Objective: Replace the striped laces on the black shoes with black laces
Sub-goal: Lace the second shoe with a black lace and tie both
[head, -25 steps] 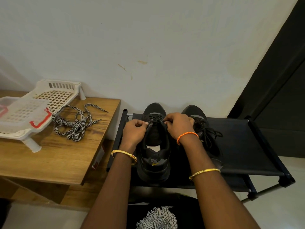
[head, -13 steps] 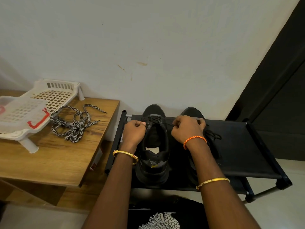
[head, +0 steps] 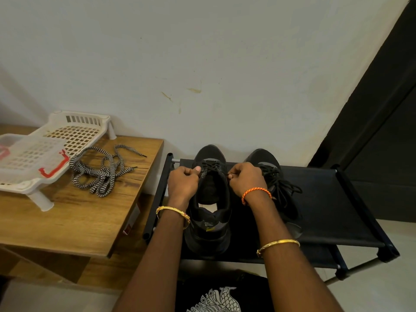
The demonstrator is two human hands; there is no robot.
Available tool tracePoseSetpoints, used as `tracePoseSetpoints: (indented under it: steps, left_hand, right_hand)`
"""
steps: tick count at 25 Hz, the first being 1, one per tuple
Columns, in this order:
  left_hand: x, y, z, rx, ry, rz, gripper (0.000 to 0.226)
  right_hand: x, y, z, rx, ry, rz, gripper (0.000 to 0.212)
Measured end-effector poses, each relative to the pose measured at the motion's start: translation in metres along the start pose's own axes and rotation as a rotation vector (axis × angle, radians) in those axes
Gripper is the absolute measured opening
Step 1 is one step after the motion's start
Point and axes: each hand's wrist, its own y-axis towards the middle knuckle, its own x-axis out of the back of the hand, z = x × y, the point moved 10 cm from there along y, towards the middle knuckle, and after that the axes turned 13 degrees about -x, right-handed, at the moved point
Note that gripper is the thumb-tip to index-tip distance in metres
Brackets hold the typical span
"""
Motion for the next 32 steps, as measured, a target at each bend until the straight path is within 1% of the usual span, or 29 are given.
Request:
tracePoseSetpoints:
  steps: [1, 2, 3, 4, 5, 6, 7, 8, 9, 10, 11, 12, 13, 15, 16, 17, 18, 19, 20, 21, 22, 23, 24, 25, 26, 27, 32]
  left_hand:
    - [0.003, -0.001, -0.003, -0.023, 0.043, -0.001, 0.020]
    - [0.008, -0.002, -0.010, -0.065, 0.117, -0.019, 0.016]
    - [0.015, -0.004, -0.021, -0.118, 0.178, -0.050, 0.012]
    - [0.020, -0.008, -0.034, -0.177, 0.176, -0.073, 0.011]
    - [0.019, -0.012, -0.047, -0.228, 0.075, -0.065, 0.011]
    - [0.012, -0.017, -0.060, -0.258, -0.101, -0.012, 0.010]
    - [-0.001, -0.025, -0.072, -0.256, -0.281, 0.086, 0.008]
    - [-0.016, -0.035, -0.083, -0.232, -0.410, 0.207, 0.010]
    - [-0.032, -0.047, -0.091, -0.207, -0.476, 0.336, 0.013]
    - [-0.045, -0.059, -0.097, -0.192, -0.490, 0.451, 0.017]
    - [-0.051, -0.068, -0.099, -0.195, -0.472, 0.523, 0.019]
    - [-0.051, -0.071, -0.098, -0.207, -0.434, 0.549, 0.021]
    - [-0.046, -0.068, -0.095, -0.213, -0.393, 0.538, 0.023]
    - [-0.025, -0.055, -0.085, -0.192, -0.336, 0.461, 0.026]
    - [-0.012, -0.048, -0.080, -0.183, -0.324, 0.421, 0.026]
    - [-0.001, -0.042, -0.077, -0.180, -0.312, 0.381, 0.025]
    - [0.009, -0.038, -0.076, -0.185, -0.301, 0.337, 0.024]
    - [0.016, -0.036, -0.075, -0.194, -0.291, 0.294, 0.022]
    - [0.018, -0.035, -0.074, -0.198, -0.281, 0.257, 0.020]
    - [0.018, -0.035, -0.073, -0.194, -0.271, 0.231, 0.018]
    - [0.015, -0.035, -0.074, -0.192, -0.264, 0.222, 0.017]
    - [0.010, -0.035, -0.073, -0.191, -0.268, 0.230, 0.016]
    - [0.005, -0.036, -0.074, -0.193, -0.282, 0.247, 0.015]
    - [0.000, -0.037, -0.075, -0.195, -0.295, 0.261, 0.015]
    - [-0.002, -0.037, -0.075, -0.194, -0.297, 0.267, 0.015]
    - [-0.001, -0.037, -0.075, -0.193, -0.287, 0.267, 0.015]
    - [0.015, -0.031, -0.067, -0.185, -0.224, 0.264, 0.018]
  right_hand:
    - [0.003, -0.001, -0.001, -0.006, 0.059, 0.016, 0.013]
    - [0.007, -0.003, -0.002, -0.019, 0.179, 0.051, 0.014]
    - [0.013, -0.007, -0.002, -0.046, 0.356, 0.115, 0.015]
    - [0.018, -0.012, -0.002, -0.079, 0.553, 0.202, 0.018]
    - [0.024, -0.018, 0.002, -0.094, 0.730, 0.296, 0.019]
    - [0.030, -0.025, 0.009, -0.085, 0.870, 0.384, 0.021]
    - [0.035, -0.032, 0.018, -0.058, 0.987, 0.467, 0.023]
    - [0.040, -0.039, 0.028, -0.019, 1.088, 0.539, 0.026]
    - [0.045, -0.044, 0.035, 0.021, 1.171, 0.589, 0.028]
    - [0.048, -0.046, 0.040, 0.052, 1.234, 0.602, 0.028]
    - [0.051, -0.045, 0.040, 0.073, 1.269, 0.568, 0.027]
    - [0.054, -0.041, 0.036, 0.077, 1.280, 0.494, 0.024]
    - [0.057, -0.034, 0.026, 0.067, 1.280, 0.395, 0.020]
    - [0.060, -0.017, -0.004, -0.015, 1.267, 0.178, 0.015]
    - [0.062, -0.011, -0.022, -0.073, 1.235, 0.068, 0.015]
    - [0.064, -0.006, -0.038, -0.132, 1.152, -0.039, 0.018]
    - [0.068, -0.003, -0.050, -0.171, 1.000, -0.147, 0.020]
    - [0.073, -0.004, -0.053, -0.171, 0.801, -0.241, 0.021]
    - [0.078, -0.008, -0.044, -0.117, 0.606, -0.308, 0.023]
    - [0.080, -0.015, -0.025, 0.001, 0.455, -0.330, 0.028]
    - [0.076, -0.024, 0.000, 0.165, 0.363, -0.293, 0.031]
    - [0.066, -0.035, 0.024, 0.327, 0.313, -0.207, 0.033]
    - [0.053, -0.047, 0.043, 0.447, 0.293, -0.092, 0.031]
    - [0.042, -0.055, 0.054, 0.509, 0.299, 0.015, 0.026]
    - [0.037, -0.058, 0.057, 0.528, 0.320, 0.064, 0.021]
    - [0.039, -0.055, 0.054, 0.511, 0.336, 0.044, 0.017]
    - [0.076, -0.027, 0.004, 0.235, 0.333, -0.323, 0.015]
